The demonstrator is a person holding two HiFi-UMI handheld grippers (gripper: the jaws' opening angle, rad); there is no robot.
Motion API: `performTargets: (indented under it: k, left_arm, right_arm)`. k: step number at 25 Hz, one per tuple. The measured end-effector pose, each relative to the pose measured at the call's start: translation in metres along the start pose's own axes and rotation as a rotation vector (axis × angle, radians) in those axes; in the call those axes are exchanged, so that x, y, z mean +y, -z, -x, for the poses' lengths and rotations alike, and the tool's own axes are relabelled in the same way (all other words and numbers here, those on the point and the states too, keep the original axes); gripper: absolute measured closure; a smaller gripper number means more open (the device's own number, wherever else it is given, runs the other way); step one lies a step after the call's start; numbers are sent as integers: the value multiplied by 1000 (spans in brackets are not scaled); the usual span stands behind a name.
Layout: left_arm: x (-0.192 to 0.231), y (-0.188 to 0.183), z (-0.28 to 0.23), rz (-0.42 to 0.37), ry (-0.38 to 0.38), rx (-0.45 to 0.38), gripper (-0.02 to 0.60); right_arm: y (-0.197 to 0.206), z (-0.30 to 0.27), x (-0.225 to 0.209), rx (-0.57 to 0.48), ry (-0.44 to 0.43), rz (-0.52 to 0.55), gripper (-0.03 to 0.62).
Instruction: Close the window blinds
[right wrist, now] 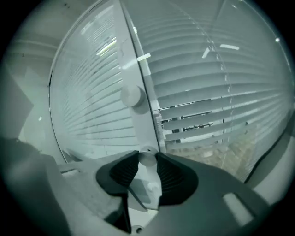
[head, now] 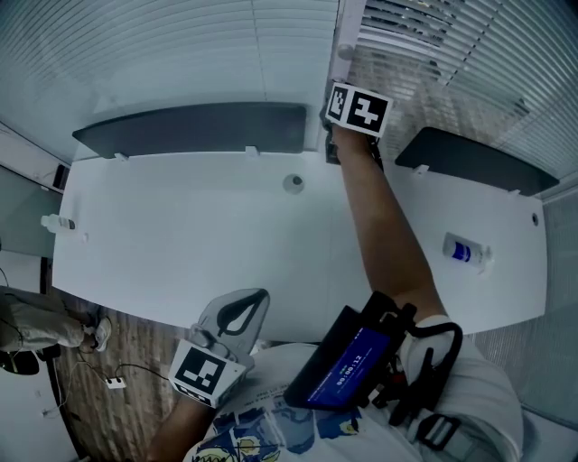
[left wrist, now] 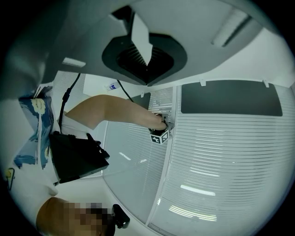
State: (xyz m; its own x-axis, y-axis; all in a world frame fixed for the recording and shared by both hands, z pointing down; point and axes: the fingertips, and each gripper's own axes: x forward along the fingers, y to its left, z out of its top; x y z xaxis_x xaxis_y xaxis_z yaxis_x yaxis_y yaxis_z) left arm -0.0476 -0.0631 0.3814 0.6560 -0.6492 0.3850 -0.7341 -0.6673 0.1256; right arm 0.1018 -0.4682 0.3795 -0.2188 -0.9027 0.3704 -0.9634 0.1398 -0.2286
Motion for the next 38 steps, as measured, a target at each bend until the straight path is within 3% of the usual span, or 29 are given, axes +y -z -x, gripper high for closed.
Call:
performTargets:
  k: [9, 15, 18, 24, 29, 31, 35, 38]
  left_arm:
    - [-1, 0, 0, 14, 5, -2, 578]
    - [0, 1, 0, 1, 5, -12, 578]
    - [1, 0, 1, -9, 1, -17, 578]
    - [2, -2, 2, -19, 5, -16, 578]
    - [0, -8, 2, 0, 8, 5, 578]
    - [0, -8, 2, -2, 11, 9, 578]
    - [0, -9, 1, -11, 15, 7, 578]
    - [0, -6, 0, -29, 16, 1, 578]
  right_arm:
    - [-5, 0, 11, 8, 158, 527, 468]
    - [0, -2, 10, 19, 178, 589, 467]
    - [1, -3, 10, 5, 171, 570, 465]
    - [-6, 4, 10, -104, 81, 365, 458]
    - [2, 10, 10, -119, 18, 254, 451]
    - [1, 16, 9, -160, -77, 48, 450]
    - [4, 14, -1, -205, -331, -638, 451]
    - [12, 6, -10, -206, -427, -940, 450]
